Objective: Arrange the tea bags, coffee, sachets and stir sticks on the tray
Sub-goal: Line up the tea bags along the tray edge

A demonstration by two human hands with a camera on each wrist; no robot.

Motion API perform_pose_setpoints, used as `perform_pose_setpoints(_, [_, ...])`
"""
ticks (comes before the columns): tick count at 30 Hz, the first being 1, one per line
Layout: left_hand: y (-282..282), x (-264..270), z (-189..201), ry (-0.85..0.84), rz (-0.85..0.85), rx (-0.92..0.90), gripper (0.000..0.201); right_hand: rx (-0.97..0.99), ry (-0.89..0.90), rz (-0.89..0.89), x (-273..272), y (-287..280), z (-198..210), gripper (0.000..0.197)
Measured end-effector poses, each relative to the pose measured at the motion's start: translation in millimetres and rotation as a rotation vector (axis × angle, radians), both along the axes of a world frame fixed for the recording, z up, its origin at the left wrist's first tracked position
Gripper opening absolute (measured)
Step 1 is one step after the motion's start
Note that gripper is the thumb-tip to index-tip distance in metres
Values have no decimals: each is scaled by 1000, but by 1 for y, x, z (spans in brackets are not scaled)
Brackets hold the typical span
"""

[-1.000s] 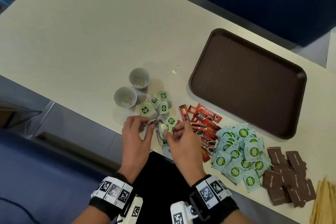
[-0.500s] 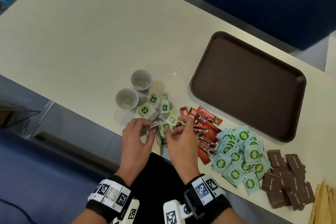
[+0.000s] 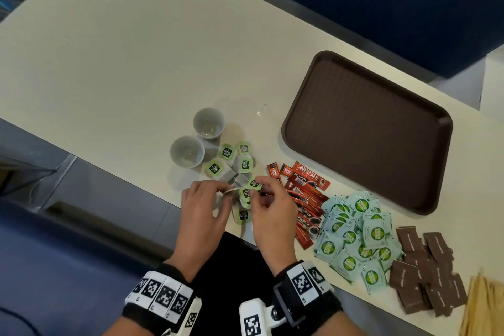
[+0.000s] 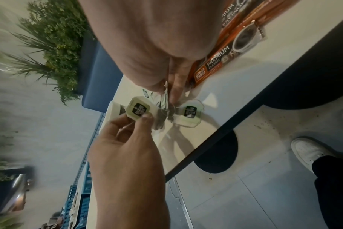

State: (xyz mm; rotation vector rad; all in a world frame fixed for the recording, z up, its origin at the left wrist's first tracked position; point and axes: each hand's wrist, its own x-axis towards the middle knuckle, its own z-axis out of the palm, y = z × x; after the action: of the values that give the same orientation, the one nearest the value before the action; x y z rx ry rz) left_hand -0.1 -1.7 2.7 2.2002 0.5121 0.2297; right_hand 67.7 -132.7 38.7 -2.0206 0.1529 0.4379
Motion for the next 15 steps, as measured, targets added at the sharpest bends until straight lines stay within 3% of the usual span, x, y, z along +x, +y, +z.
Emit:
perform_pose_setpoints(5, [5, 18, 4, -16, -135, 155, 19, -34, -58, 12, 5, -3, 7, 26])
perform_pose_setpoints(15, [5, 61, 17, 158, -260, 147, 20, -99, -209, 42, 34, -28, 38, 26])
